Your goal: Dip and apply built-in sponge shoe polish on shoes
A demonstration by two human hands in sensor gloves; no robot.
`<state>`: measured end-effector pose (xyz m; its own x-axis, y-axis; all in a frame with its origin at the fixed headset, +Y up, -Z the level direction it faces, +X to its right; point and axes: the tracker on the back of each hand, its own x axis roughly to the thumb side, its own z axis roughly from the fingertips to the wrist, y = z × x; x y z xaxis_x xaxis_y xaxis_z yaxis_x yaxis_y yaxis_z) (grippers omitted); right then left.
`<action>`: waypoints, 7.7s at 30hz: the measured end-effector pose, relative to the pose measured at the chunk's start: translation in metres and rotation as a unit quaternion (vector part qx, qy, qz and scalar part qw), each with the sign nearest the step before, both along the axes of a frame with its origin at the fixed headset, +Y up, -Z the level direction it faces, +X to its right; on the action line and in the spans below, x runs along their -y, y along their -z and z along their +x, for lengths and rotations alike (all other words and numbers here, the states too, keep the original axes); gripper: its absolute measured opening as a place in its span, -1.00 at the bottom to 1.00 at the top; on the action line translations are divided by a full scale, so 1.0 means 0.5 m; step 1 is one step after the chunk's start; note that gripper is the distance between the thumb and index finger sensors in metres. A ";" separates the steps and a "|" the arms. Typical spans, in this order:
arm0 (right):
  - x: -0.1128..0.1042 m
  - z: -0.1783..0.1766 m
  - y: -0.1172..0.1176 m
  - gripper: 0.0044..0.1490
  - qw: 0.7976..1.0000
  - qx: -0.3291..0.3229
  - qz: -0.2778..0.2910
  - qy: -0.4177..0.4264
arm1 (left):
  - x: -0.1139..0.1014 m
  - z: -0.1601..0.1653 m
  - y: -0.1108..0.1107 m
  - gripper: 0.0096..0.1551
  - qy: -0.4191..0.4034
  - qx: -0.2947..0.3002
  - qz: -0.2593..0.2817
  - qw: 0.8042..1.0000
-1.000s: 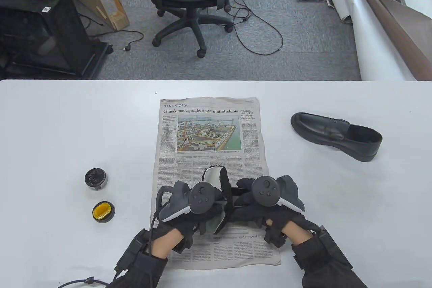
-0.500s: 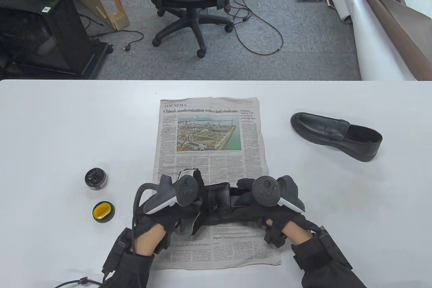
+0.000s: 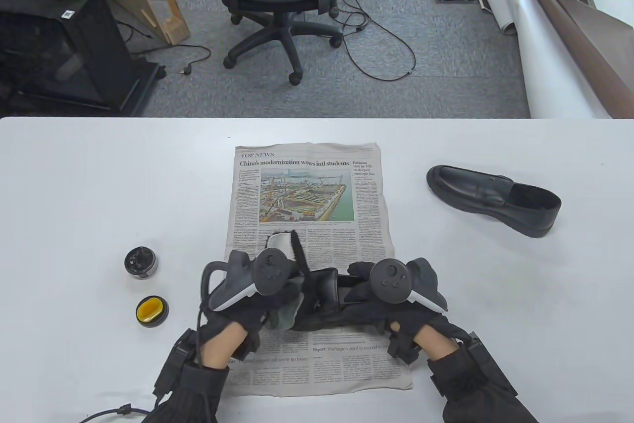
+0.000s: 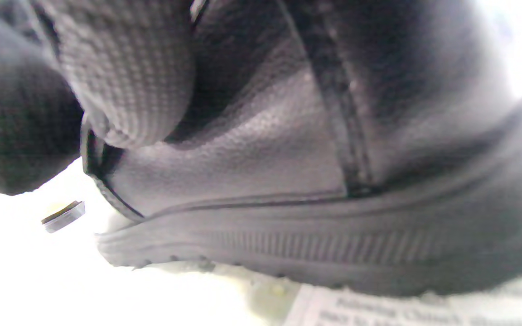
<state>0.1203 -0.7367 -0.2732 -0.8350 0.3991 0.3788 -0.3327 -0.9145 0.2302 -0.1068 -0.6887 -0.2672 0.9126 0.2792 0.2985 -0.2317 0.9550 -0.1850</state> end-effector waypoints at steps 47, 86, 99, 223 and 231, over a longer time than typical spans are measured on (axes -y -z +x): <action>0.003 -0.001 0.003 -0.46 1.000 -0.005 -0.007 -0.006 | 0.022 0.095 0.029 -0.33 0.059 0.000 -0.060 0.996; 0.005 -0.001 0.003 -0.46 1.000 0.000 -0.009 -0.006 | 0.034 0.061 0.050 -0.35 0.047 0.007 -0.069 0.996; 0.006 -0.002 0.004 -0.46 1.000 -0.001 -0.011 -0.009 | 0.047 -0.060 0.067 -0.36 0.190 -0.061 -0.143 0.969; 0.006 -0.006 0.000 -0.45 0.999 0.007 0.002 -0.031 | 0.028 0.074 -0.067 -0.27 0.094 -0.011 0.100 0.990; 0.006 -0.006 0.001 -0.45 0.999 0.006 0.001 -0.032 | 0.039 0.022 -0.043 -0.27 0.151 0.010 0.033 0.988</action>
